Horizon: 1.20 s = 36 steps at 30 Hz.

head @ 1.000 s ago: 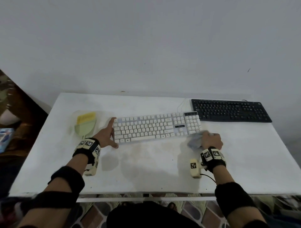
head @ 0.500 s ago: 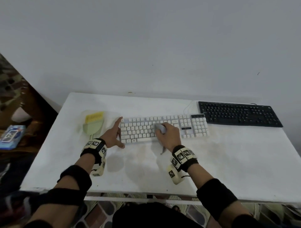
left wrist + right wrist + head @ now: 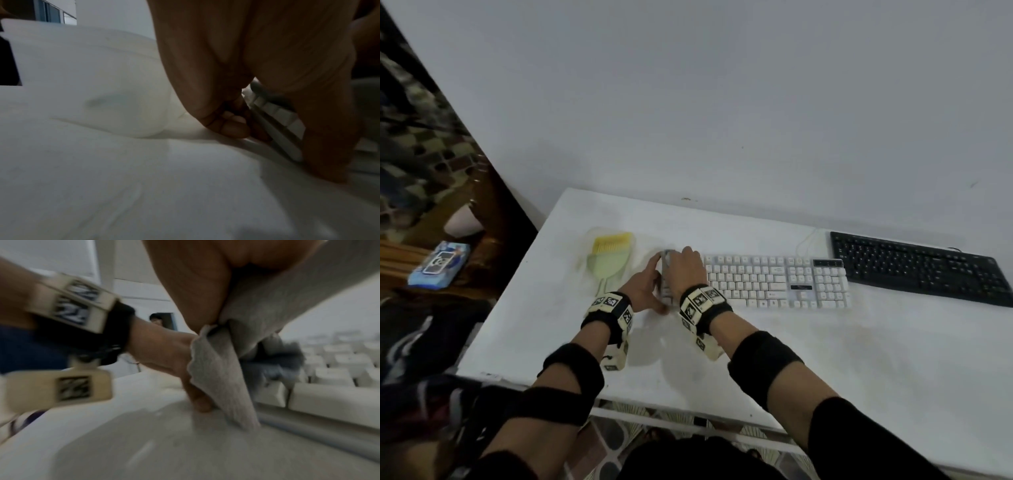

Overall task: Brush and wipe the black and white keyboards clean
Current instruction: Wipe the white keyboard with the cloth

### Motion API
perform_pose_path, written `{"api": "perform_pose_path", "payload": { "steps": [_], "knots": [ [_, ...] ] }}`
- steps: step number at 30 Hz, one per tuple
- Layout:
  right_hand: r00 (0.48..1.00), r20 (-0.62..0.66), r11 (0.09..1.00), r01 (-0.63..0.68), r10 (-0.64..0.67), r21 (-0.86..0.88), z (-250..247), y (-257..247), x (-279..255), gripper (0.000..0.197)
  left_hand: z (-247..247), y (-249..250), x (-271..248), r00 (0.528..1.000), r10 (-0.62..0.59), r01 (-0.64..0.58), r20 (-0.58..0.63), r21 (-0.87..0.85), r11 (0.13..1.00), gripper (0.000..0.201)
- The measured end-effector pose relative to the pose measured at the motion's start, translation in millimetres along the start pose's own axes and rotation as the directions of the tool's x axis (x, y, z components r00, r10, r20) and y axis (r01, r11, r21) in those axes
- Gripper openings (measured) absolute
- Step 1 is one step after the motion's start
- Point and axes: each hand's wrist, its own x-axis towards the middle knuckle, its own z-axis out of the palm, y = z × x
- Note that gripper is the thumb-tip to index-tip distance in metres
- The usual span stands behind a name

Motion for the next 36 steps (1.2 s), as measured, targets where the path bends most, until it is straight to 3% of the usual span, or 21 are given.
{"api": "perform_pose_path", "payload": {
  "steps": [6,10,12,16,21,23,27,29,32,36],
  "knots": [
    [0.981,0.152,0.992,0.121,-0.117,-0.023,12.3,3.1,-33.8,0.023,2.2,-1.8,3.2,1.0,-0.005,0.005,0.006,0.056,0.998,0.134],
    [0.997,-0.062,0.997,0.055,-0.052,0.059,-17.1,15.3,-0.6,0.031,-0.3,1.7,0.1,0.999,-0.031,0.03,0.018,0.036,0.999,0.139],
    [0.994,-0.095,0.998,0.058,-0.054,0.037,-16.6,20.4,10.4,0.032,-0.4,2.5,0.1,0.999,-0.031,0.03,0.028,0.045,0.999,0.139],
    [0.984,0.042,0.982,0.175,-0.172,-0.069,-0.2,28.1,-16.6,0.031,1.5,0.8,0.4,0.999,-0.037,0.036,0.018,0.031,0.999,0.14],
    [0.954,0.141,0.964,0.267,-0.266,0.012,6.8,45.9,-54.0,0.025,3.1,-0.2,1.8,1.0,-0.009,0.009,0.009,-0.024,1.0,0.142],
    [0.965,0.102,0.969,0.237,-0.242,0.064,-6.8,49.3,-44.1,0.025,2.4,0.0,2.3,1.0,-0.015,0.016,0.008,-0.023,1.0,0.143],
    [0.986,-0.095,0.983,0.145,-0.135,0.109,-25.2,53.6,-5.9,0.027,0.8,2.3,1.2,1.0,-0.013,0.014,0.023,-0.032,0.999,0.145],
    [0.99,-0.03,0.99,0.141,-0.14,0.022,-22.5,53.7,-1.4,0.028,-0.2,4.5,1.7,0.999,-0.011,0.012,0.039,-0.024,1.0,0.148],
    [0.963,0.033,0.958,0.269,-0.266,-0.097,-8.3,60.3,-22.6,0.032,0.0,5.8,4.6,0.999,-0.02,0.02,0.041,0.001,1.0,0.146],
    [0.929,0.099,0.929,0.364,-0.356,-0.072,5.9,74.4,-44.9,0.028,1.4,4.9,5.1,0.999,-0.028,0.028,0.042,-0.001,1.0,0.144]
  ]
}}
